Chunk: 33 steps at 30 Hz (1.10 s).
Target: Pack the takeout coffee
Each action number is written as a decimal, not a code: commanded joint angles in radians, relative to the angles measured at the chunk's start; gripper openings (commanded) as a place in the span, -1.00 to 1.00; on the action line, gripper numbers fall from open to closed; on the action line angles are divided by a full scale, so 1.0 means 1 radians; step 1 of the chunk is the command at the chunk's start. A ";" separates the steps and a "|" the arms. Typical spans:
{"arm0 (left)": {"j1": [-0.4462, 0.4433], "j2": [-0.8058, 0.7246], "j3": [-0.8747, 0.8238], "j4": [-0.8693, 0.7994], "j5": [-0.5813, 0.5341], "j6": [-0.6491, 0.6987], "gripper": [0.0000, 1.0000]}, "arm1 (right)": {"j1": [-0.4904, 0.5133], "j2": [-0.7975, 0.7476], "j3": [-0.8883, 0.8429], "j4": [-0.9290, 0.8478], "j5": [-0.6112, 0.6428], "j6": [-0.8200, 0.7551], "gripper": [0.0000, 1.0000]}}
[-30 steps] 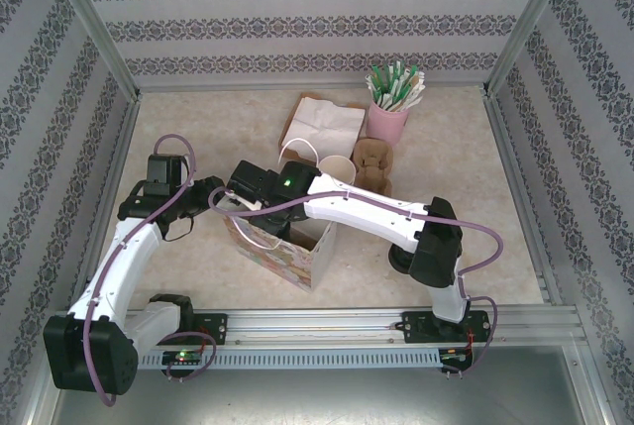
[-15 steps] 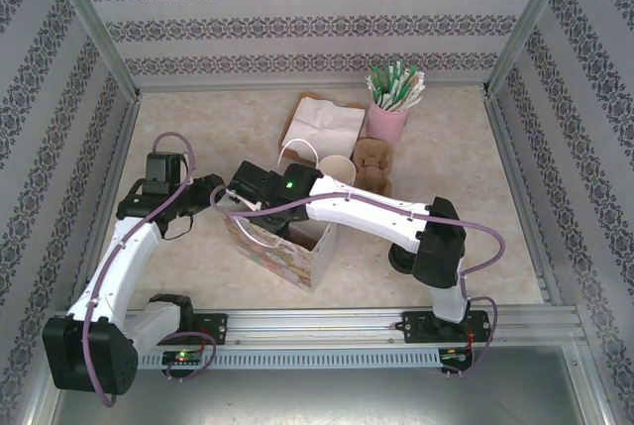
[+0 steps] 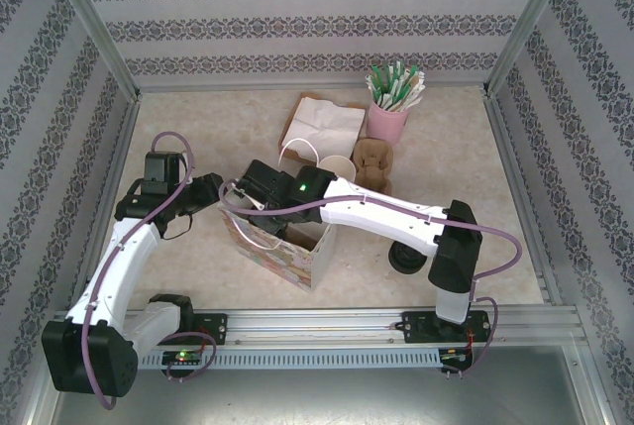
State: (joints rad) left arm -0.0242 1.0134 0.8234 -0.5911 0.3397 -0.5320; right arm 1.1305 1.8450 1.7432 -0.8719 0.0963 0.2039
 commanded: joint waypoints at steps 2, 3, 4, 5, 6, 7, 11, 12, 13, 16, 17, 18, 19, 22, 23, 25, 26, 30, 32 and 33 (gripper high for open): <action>0.010 -0.016 0.028 -0.023 0.012 0.000 0.14 | 0.011 -0.031 -0.016 0.070 0.015 0.024 -0.09; 0.010 -0.015 0.028 -0.024 0.011 0.000 0.13 | 0.012 -0.031 -0.020 0.077 0.016 0.024 -0.08; 0.010 -0.016 0.028 -0.024 0.012 0.000 0.14 | 0.012 -0.029 -0.025 0.083 0.016 0.022 -0.08; 0.010 -0.016 0.028 -0.024 0.011 0.000 0.14 | 0.012 -0.027 -0.033 0.087 0.017 0.020 -0.08; 0.010 -0.016 0.028 -0.024 0.011 -0.001 0.13 | 0.012 -0.022 -0.042 0.091 0.021 0.017 -0.08; 0.010 -0.017 0.026 -0.023 0.012 -0.001 0.14 | 0.011 -0.014 -0.048 0.088 0.025 0.014 -0.08; 0.010 -0.017 0.028 -0.024 0.012 0.000 0.14 | 0.014 0.028 -0.059 0.048 0.049 0.004 -0.08; 0.011 -0.017 0.028 -0.024 0.011 0.000 0.14 | 0.015 0.033 -0.067 0.045 0.052 0.002 -0.08; 0.010 -0.017 0.028 -0.025 0.011 0.000 0.14 | 0.015 0.038 -0.074 0.044 0.053 0.000 -0.09; 0.010 -0.015 0.031 -0.024 0.011 0.001 0.14 | 0.021 0.046 -0.089 0.031 0.055 -0.007 -0.09; 0.010 -0.016 0.032 -0.025 0.011 0.001 0.14 | 0.023 0.052 -0.085 0.019 0.060 -0.009 -0.08; 0.010 -0.016 0.033 -0.024 0.011 0.001 0.14 | 0.026 0.054 -0.084 0.008 0.068 -0.011 -0.08; 0.011 -0.016 0.034 -0.024 0.011 0.000 0.14 | 0.028 0.056 -0.085 0.001 0.069 -0.014 -0.09; 0.010 -0.016 0.036 -0.024 0.013 0.000 0.14 | 0.033 0.059 -0.080 -0.032 0.084 -0.017 -0.09; 0.010 -0.016 0.037 -0.025 0.013 0.000 0.15 | 0.035 0.055 -0.081 -0.036 0.086 -0.017 -0.08; 0.010 -0.015 0.038 -0.024 0.014 0.000 0.15 | 0.034 0.039 -0.093 -0.025 0.077 -0.011 -0.09; 0.010 -0.013 0.041 -0.023 0.017 -0.002 0.15 | 0.034 0.031 -0.102 -0.013 0.068 -0.009 -0.08; 0.009 -0.018 0.047 -0.027 0.035 -0.001 0.16 | 0.033 0.027 -0.132 0.017 0.036 0.005 -0.07; 0.010 -0.023 0.050 -0.033 0.039 0.000 0.18 | 0.031 0.043 -0.144 0.015 0.036 0.009 -0.06; 0.010 -0.025 0.052 -0.036 0.038 0.001 0.19 | 0.032 0.056 -0.144 0.003 0.041 0.012 -0.07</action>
State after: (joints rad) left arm -0.0242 1.0103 0.8425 -0.5972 0.3599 -0.5320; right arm 1.1564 1.8595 1.6478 -0.7799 0.1761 0.2035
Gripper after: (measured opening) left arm 0.592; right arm 0.648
